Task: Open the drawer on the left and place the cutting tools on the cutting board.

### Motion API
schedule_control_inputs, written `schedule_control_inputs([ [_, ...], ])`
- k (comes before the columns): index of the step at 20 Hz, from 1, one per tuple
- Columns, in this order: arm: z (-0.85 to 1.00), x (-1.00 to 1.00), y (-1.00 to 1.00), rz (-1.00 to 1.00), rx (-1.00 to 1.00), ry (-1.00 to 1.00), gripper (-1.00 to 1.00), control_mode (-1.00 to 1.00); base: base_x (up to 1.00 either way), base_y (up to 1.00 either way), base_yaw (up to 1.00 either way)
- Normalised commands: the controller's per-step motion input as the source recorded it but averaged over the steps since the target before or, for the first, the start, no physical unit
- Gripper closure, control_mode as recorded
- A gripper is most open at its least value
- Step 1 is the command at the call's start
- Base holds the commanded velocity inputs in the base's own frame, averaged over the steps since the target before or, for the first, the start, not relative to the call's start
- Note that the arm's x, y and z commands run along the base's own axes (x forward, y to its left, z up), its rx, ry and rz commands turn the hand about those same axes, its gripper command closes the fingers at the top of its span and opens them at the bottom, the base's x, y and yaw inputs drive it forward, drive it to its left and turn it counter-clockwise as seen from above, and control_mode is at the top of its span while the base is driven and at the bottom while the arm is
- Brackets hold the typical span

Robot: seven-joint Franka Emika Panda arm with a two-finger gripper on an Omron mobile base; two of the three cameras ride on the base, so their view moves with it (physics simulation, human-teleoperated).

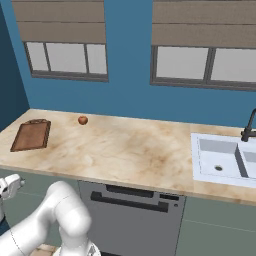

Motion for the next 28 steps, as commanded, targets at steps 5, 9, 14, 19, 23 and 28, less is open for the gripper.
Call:
schedule_control_inputs([
  [5,0.0,0.18,0.0,0.0,0.0,0.05,1.0,-1.0,0.0,0.0,0.0],
  [9,-0.05,0.28,0.0,0.02,0.0,0.0,1.0,-1.0,0.0,0.0,0.0],
  [14,-0.01,0.05,0.0,0.04,0.0,-0.01,1.0,-1.0,0.0,0.0,0.0],
  [19,0.0,-0.17,0.01,0.01,0.0,0.0,1.0,-1.0,0.0,0.0,0.0],
  [23,0.0,-0.62,0.09,0.0,0.0,0.0,1.0,-1.0,0.0,0.0,0.0],
  [28,0.0,-0.72,0.04,0.0,0.0,0.0,1.0,-1.0,0.0,0.0,0.0],
])
